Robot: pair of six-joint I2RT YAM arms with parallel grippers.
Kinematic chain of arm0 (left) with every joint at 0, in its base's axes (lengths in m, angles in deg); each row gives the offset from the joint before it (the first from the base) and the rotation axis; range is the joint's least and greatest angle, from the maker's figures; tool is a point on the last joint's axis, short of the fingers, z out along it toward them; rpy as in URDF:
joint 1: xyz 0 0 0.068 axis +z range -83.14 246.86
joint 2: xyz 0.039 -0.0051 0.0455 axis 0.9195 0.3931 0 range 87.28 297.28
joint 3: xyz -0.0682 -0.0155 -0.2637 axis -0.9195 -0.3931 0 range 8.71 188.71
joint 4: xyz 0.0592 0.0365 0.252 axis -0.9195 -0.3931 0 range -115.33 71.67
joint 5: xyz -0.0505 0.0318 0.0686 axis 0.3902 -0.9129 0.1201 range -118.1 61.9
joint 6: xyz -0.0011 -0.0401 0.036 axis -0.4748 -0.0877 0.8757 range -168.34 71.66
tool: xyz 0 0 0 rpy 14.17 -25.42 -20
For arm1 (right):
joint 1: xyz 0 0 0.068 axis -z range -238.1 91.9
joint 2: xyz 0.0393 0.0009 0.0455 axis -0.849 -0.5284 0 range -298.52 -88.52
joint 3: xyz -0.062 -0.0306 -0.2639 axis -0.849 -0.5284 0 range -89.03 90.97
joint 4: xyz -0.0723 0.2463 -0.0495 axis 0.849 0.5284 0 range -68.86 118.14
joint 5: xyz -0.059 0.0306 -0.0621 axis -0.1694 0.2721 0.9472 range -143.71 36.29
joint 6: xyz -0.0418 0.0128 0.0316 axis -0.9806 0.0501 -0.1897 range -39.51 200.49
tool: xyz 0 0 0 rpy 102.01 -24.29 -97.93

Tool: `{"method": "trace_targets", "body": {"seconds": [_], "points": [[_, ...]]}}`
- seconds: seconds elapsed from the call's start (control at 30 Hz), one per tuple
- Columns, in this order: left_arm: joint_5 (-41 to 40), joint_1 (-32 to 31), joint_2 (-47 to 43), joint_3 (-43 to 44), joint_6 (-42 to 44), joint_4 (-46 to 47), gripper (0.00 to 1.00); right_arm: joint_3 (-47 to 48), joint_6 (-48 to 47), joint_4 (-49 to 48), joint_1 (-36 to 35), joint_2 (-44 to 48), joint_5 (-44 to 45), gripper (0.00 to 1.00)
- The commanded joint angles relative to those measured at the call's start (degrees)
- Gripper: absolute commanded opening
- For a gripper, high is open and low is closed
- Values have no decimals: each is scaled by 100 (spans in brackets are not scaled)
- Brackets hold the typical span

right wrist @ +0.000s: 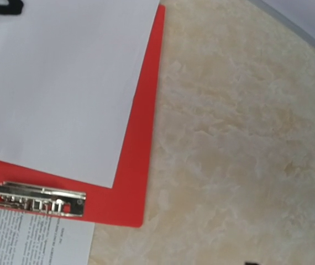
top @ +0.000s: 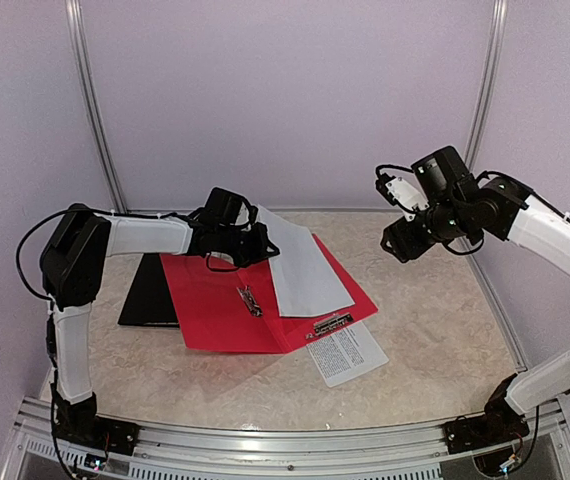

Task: Put the files into the folder
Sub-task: Insert the file into the spring clip on the folder.

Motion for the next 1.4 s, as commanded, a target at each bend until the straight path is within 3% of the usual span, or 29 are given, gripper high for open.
{"method": "trace_targets", "body": {"seconds": [0.0,0.4,0.9,1.37], "points": [[63,36,57,-237,-258,392,0,-245,131,-132,-29,-139,-98,65],[173,1,-36,-365,-83,391,0,-702,114,-463,172,-288,-497,65],[342,39,-116,-675,-728,736,0,-868,159,-568,183,-385,-637,64],[-410,-212,-240,-877,-116,638,0,-1064,176,-642,180,-358,-665,64]]}}
